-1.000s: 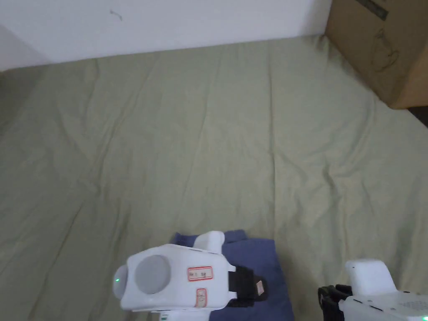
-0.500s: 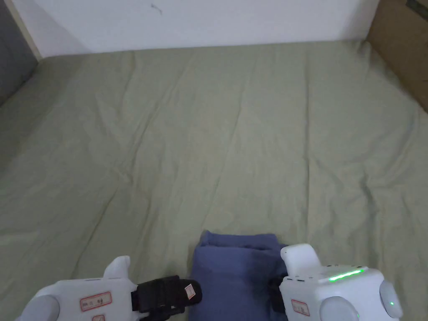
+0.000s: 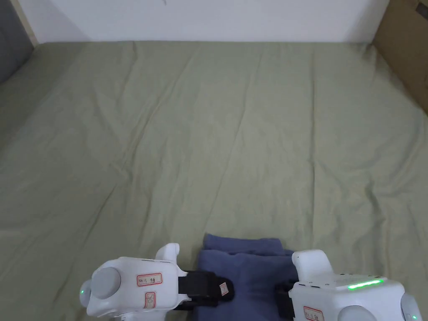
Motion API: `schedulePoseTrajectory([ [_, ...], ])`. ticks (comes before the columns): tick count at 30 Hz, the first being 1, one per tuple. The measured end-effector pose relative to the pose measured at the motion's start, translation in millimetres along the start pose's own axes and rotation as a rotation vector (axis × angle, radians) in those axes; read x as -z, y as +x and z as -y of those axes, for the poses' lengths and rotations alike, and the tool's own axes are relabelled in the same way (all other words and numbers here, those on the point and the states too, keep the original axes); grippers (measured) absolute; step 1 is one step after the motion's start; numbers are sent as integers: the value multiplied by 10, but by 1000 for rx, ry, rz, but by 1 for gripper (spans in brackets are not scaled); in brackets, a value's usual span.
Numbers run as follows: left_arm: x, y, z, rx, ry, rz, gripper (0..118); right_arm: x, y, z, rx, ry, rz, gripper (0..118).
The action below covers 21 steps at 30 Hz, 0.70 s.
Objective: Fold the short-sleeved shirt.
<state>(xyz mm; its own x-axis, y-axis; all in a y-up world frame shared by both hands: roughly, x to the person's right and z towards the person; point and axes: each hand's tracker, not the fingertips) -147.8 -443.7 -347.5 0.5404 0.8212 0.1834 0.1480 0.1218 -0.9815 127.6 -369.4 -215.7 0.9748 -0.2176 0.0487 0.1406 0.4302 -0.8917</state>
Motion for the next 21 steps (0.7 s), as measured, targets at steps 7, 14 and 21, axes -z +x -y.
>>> schedulePoseTrajectory([
  [7,-321,15,-15,29,38,54,29,-293,-151,-68,-10,71,4,0],
  [14,-1508,-146,-411,149,107,-316,28,-428,-287,-164,4,147,-15,0],
  [21,-2740,-514,-952,212,77,-1026,28,-298,-320,-163,7,118,-3,0],
])
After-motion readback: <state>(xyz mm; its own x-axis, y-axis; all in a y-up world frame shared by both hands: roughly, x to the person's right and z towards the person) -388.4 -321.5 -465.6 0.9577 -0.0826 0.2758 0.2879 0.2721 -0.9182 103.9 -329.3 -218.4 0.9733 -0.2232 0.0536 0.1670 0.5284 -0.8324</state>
